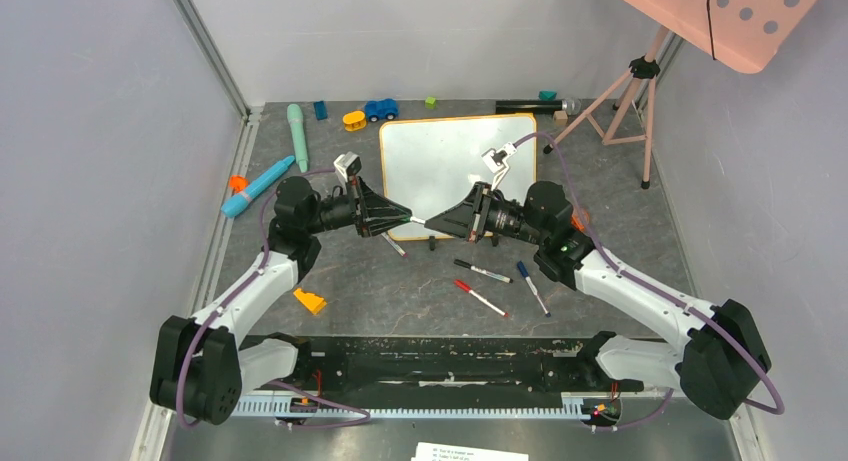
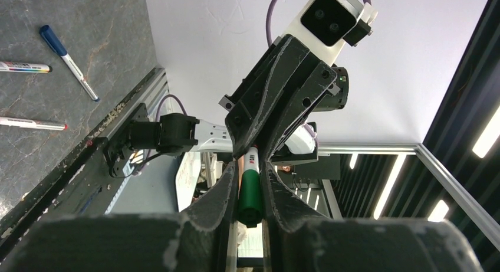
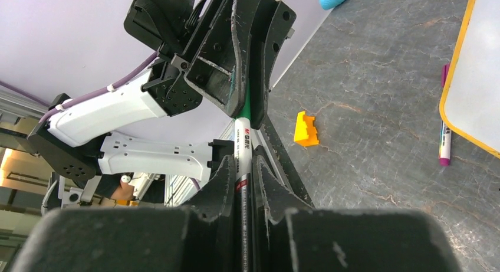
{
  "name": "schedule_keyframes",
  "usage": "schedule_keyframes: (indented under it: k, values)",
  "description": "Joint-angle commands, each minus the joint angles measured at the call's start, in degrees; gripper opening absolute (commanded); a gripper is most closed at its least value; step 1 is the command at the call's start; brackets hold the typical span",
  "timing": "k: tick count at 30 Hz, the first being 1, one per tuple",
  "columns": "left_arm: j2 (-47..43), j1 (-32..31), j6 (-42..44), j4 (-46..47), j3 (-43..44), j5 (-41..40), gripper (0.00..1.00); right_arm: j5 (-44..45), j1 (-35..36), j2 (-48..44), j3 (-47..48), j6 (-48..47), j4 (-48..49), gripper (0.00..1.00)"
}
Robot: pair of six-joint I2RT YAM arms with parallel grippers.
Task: Write a sentence on the whiteboard
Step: Open the pen cap from the whiteboard marker, then place the pen cap at the center of the board.
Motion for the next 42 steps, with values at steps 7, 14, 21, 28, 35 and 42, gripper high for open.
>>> schedule_keyframes:
  k: [7,14,21,28,35,42]
  values:
    - [1.4,3.2,7.1,-8.5,3.6,-0.3,0.02,-1.2,-2.7,-4.2,-3.2,-1.4,-4.6,0.0]
    - [3.2,8.8,10.3,-10.1,2.5,0.3,0.02,-2.0,-6.2,-8.9,-8.3,-1.6,-6.8,0.0]
    - [3.7,13.1,40.3,-54.2,8.4,-18.9,0.02,7.8,-7.3,-11.6,-4.8,-8.6,-21.2,0.0]
    - [8.9,13.1,53.1,-71.9,13.5,-40.1,0.02,21.9,-7.3,-14.4,-0.5,-12.8,-32.7,0.0]
    - [14.9,13.0,52.9,-67.6,10.6,-41.0,0.02,26.1,-7.3,-15.0,0.0,-13.6,-36.4,0.0]
    - [22.9,13.1,53.9,-67.7,12.9,-37.7,0.06,26.5,-7.3,-15.8,-0.1,-13.0,-36.8,0.0]
